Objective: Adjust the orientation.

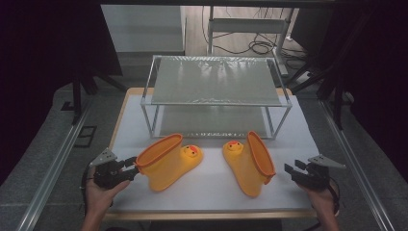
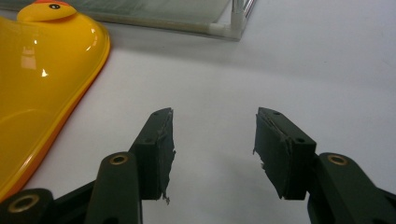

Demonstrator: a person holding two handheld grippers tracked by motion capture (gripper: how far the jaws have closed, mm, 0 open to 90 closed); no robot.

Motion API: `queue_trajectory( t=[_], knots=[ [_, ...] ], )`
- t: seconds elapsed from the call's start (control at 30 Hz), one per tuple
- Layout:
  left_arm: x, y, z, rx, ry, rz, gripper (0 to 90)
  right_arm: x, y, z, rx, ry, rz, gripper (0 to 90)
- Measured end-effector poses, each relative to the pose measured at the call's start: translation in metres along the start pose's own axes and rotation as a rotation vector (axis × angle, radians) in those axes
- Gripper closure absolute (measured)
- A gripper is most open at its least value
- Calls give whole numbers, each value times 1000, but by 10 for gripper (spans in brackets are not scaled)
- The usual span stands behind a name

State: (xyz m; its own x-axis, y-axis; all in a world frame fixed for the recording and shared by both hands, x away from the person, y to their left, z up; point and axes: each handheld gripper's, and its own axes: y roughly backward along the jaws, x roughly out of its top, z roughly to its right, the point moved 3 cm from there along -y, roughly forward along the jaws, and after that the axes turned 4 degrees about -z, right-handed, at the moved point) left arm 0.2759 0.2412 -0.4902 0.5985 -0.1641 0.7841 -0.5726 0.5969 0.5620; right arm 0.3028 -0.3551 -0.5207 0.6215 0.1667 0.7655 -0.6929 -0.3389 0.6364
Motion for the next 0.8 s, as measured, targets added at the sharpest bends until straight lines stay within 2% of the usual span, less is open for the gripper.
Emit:
queue_trajectory(
  t=[0.13, 0.23, 0.3, 0.4, 0.43, 0.47, 0.53, 0.7, 0.73, 0.8],
  knots=[
    [2, 0, -1, 7, -1, 7, 483, 1, 1, -1, 4, -2, 2, 473],
    [3, 0, -1, 10, 3, 9, 470, 1, 2, -4, 17, 7, -5, 519],
    [3, 0, -1, 12, 0, 9, 470, 1, 3, -6, 35, 17, -11, 588],
    [4, 0, -2, 11, 3, 13, 470, -2, 5, -11, 85, 31, -36, 753],
    [4, 0, -2, 11, 3, 13, 470, -2, 5, -11, 85, 31, -36, 753],
    [4, -1, -2, 10, 3, 12, 467, -6, 6, -17, 117, 48, -53, 848],
    [4, -1, -1, 10, 1, 11, 467, -10, 6, -27, 163, 77, -81, 891],
    [4, 1, -2, 12, 3, 9, 465, -21, 5, -61, 262, 185, -143, 895],
    [5, 1, -2, 11, 1, 8, 463, -22, 3, -68, 273, 212, -149, 896],
    [5, 1, -1, 9, 2, 6, 459, -20, -1, -80, 293, 233, -163, 896]
  ],
)
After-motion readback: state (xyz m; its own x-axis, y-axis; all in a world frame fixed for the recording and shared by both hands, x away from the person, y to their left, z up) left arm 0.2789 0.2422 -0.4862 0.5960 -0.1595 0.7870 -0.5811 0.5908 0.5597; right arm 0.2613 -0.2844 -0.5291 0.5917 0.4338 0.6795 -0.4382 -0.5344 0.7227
